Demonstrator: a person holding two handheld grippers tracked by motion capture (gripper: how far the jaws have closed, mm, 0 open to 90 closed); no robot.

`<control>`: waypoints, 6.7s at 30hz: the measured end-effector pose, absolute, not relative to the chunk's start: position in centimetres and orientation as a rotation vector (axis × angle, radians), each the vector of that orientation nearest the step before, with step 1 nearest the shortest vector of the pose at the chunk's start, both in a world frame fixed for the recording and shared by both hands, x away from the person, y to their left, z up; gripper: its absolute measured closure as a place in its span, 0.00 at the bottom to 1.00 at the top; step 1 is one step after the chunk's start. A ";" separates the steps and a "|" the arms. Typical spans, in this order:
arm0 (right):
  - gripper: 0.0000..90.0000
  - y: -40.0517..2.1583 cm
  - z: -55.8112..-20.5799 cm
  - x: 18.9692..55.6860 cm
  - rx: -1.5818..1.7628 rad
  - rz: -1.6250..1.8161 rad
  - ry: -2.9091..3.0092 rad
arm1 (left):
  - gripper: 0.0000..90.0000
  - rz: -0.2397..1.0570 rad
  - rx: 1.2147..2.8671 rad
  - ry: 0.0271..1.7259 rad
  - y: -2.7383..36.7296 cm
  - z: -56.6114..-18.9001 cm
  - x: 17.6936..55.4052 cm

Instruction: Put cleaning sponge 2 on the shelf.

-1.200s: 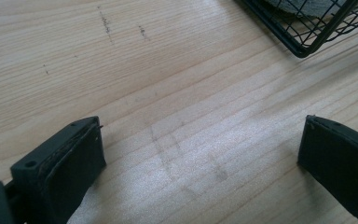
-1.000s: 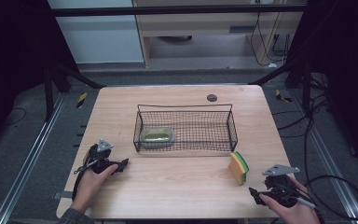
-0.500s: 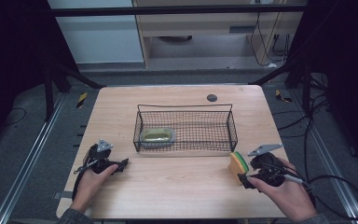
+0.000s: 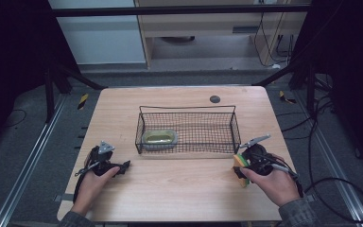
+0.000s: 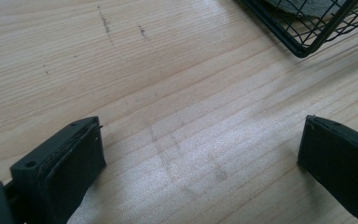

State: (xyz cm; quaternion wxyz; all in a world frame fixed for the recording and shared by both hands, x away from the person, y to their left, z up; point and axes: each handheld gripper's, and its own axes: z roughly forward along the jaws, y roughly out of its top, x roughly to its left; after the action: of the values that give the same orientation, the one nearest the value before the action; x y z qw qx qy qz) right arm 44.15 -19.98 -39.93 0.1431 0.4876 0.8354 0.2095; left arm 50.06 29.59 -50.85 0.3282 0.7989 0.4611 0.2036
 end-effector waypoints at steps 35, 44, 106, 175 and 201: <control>0.72 -19.7 -40.4 45.8 1.480 0.537 2.448 | 0.00 0.532 2.094 1.203 29.6 -50.8 50.1; 0.72 -19.2 -37.1 46.1 1.448 0.604 2.404 | 0.00 0.532 2.094 1.204 29.6 -50.8 50.1; 0.72 -16.0 -32.7 56.3 1.489 0.754 2.129 | 0.00 0.530 2.098 1.200 29.6 -50.8 50.2; 0.39 -13.0 -40.8 59.2 1.591 0.625 2.257 | 0.00 0.526 2.096 1.200 29.5 -50.8 50.4; 0.11 -13.1 -39.5 58.1 1.526 0.700 2.217 | 0.00 0.528 2.098 1.196 29.6 -50.8 50.4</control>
State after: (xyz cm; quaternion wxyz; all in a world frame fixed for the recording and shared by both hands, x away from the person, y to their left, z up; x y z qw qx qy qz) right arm 58.14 -13.08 -39.51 0.1791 0.5399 0.7843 0.2476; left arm 50.45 29.56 -50.83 0.3285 0.8016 0.4570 0.2018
